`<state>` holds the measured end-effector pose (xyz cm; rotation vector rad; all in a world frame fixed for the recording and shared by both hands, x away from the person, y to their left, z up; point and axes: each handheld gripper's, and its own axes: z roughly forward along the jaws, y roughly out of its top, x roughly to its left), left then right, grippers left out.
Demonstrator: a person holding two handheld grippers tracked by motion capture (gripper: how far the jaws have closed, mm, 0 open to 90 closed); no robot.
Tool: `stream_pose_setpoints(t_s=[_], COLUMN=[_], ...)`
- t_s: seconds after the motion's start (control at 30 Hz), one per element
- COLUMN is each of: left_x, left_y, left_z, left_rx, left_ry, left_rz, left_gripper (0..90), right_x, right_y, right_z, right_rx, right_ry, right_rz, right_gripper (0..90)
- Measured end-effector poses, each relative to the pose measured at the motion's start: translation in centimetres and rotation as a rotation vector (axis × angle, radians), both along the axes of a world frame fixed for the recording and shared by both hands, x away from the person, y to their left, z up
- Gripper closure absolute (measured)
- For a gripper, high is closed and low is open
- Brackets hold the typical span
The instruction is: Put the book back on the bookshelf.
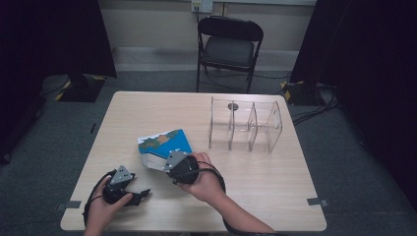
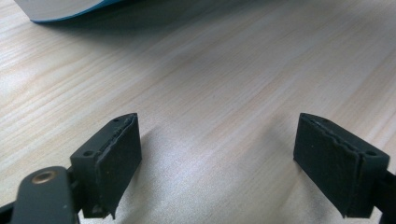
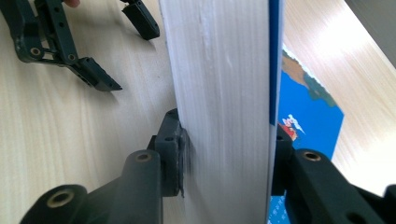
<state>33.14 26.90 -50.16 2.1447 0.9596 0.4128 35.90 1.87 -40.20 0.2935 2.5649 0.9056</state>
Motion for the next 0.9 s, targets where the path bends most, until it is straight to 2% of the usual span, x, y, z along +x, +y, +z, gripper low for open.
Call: stream_pose_setpoints(t_s=[0.07, 0.13, 0.2, 0.4, 0.6, 0.9], left_x=[0.0, 0.0, 0.0, 0.0, 0.0, 0.0], left_y=[0.0, 0.1, 0.1, 0.2, 0.2, 0.3], left_z=[0.0, 0.0, -0.1, -0.1, 0.0, 0.0], left_rx=[-0.019, -0.015, -0.030, -0.025, -0.005, -0.010], left_ry=[0.009, 0.012, 0.007, 0.003, -0.007, 0.001], left_rz=[0.006, 0.002, 0.006, -0.002, -0.015, -0.016], left_gripper=[14.3, 14.3, 14.3, 14.3, 14.3, 14.3], right_x=[0.1, 0.2, 0.2, 0.5, 0.6, 0.8], right_y=[-0.1, -0.1, -0.1, -0.3, -0.5, -1.2], right_z=[0.6, 1.3, 1.8, 3.5, 4.4, 5.7], right_rx=[0.005, -0.007, -0.013, -0.009, -0.007, -0.007], right_ry=[0.017, 0.025, 0.035, 0.089, 0.120, 0.165], right_rz=[0.001, 0.000, -0.002, -0.007, -0.011, -0.024], right_gripper=[61.2, 61.4, 61.5, 61.7, 61.8, 61.8])
